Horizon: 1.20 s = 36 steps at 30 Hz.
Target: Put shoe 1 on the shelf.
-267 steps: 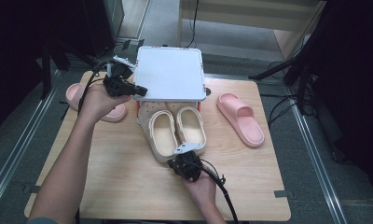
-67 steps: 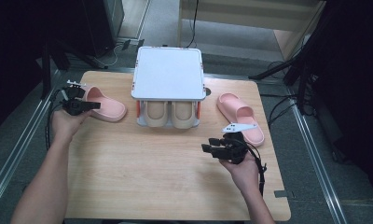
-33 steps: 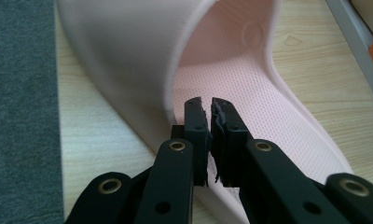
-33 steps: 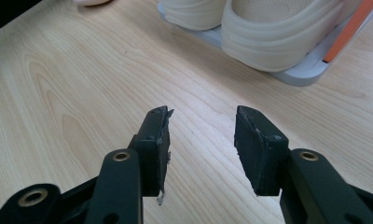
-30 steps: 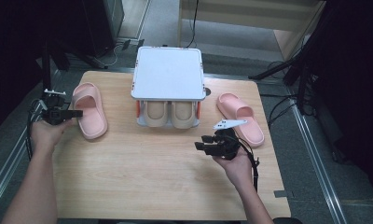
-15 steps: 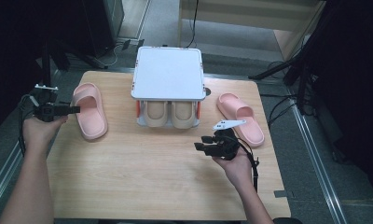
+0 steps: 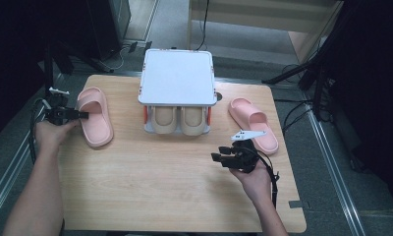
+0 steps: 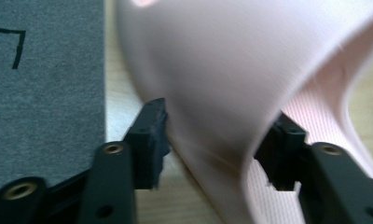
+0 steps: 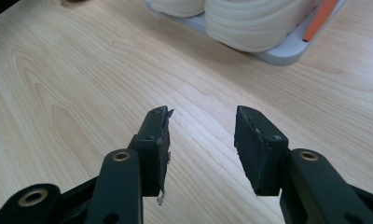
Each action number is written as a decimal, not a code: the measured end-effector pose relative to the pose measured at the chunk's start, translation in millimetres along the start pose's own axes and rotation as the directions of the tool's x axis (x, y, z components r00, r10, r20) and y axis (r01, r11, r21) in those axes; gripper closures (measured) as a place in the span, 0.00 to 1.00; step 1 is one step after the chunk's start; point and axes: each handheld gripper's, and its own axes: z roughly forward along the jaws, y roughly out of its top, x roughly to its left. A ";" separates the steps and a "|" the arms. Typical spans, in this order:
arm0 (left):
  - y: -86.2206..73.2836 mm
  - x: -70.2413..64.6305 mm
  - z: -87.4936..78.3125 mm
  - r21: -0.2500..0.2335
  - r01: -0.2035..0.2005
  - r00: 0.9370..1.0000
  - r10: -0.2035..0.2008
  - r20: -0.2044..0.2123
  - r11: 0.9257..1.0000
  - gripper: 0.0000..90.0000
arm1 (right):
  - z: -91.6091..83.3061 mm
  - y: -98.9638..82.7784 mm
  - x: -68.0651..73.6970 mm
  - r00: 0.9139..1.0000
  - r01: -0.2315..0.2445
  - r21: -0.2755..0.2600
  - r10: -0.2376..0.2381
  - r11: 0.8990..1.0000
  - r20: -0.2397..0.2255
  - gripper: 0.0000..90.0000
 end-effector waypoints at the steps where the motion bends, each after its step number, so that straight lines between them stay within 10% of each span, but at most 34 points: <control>1: 0.5 1.1 0.4 -0.005 0.004 1.000 -0.004 -0.002 1.000 0.58 | -1.1 -1.2 -0.6 1.000 -0.002 -0.003 0.002 1.000 0.002 0.62; 10: 0.8 -3.9 -3.0 -0.025 -0.065 0.994 0.063 -0.086 0.998 0.81 | -6.3 -5.5 -1.3 1.000 -0.018 -0.009 0.018 1.000 0.019 0.62; 20: -4.0 -2.1 -14.5 0.003 -0.018 1.000 0.018 0.021 1.000 0.93 | 1.7 0.3 1.4 1.000 -0.018 -0.004 0.018 1.000 -0.012 0.63; 36: -31.7 -51.8 -53.9 0.018 -0.145 0.989 0.144 0.040 0.989 0.93 | 20.1 22.0 17.4 0.994 0.054 -0.001 -0.054 0.999 -0.091 0.61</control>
